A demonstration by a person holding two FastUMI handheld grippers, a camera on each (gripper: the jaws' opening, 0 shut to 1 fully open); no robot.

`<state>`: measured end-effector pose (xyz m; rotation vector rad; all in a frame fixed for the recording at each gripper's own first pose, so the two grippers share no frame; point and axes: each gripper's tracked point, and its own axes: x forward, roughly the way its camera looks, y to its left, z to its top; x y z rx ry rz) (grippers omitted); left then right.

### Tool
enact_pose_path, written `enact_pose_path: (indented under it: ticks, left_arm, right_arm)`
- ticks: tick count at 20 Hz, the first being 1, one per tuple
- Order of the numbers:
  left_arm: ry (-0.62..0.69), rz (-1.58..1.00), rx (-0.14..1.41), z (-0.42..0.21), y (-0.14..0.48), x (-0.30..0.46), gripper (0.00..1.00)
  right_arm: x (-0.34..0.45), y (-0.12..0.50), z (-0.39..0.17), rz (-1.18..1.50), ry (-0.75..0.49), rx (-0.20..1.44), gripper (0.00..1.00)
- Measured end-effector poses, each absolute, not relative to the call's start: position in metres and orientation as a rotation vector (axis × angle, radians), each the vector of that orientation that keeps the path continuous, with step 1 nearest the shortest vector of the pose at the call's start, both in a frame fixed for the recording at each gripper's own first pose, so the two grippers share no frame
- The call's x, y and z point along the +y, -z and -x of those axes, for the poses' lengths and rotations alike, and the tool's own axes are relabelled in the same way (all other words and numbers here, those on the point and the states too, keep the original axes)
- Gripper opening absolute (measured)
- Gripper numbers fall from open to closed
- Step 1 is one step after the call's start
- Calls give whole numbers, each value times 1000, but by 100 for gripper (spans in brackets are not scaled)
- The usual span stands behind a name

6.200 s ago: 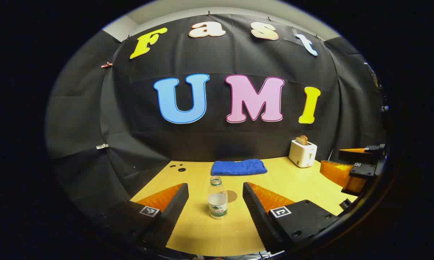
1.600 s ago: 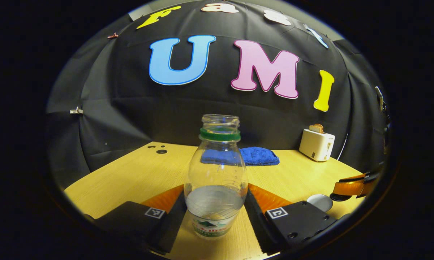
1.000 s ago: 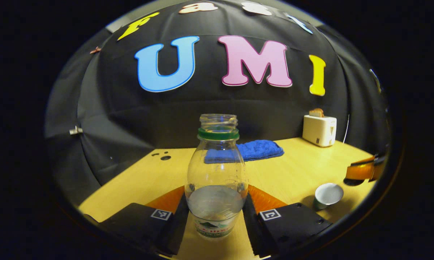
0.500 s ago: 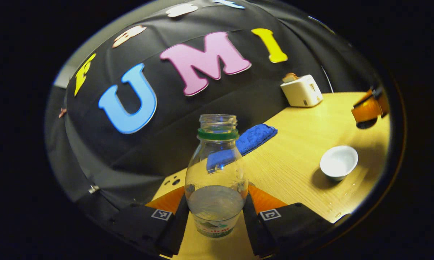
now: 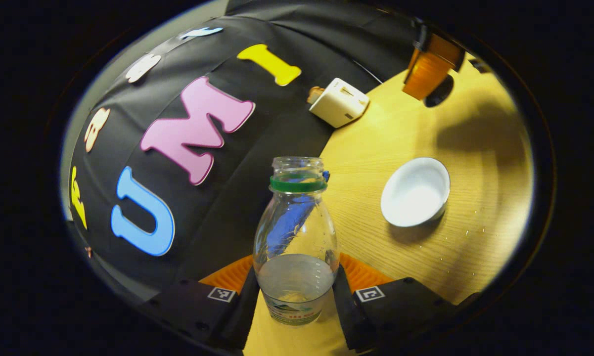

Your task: Open the teacup lid with one hand, grasp the water bottle and pour water into the teacup with the other hand; after pouring, place the water bottle on the coaster and then close the teacup lid.

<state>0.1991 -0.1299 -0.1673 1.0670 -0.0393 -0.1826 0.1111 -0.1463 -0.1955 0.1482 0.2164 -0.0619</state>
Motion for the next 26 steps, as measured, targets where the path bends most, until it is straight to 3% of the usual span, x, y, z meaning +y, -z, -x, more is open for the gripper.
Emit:
enact_pose_path:
  ticks: [17, 18, 20, 26]
  left_arm:
    - [196, -1452, 40, -221, 202, -124, 73]
    - [197, -1468, 45, -221, 202, -124, 73]
    - [202, -1499, 49, -222, 204, -125, 74]
    - [194, -1589, 32, -227, 198, -124, 74]
  right_arm:
    - [-165, 211, -105, -165, 46, 234, 26]
    - [-166, 211, -105, -166, 43, 234, 22]
    - [-167, 211, -103, -164, 42, 234, 26]
    - [-175, 215, -100, -170, 47, 239, 26]
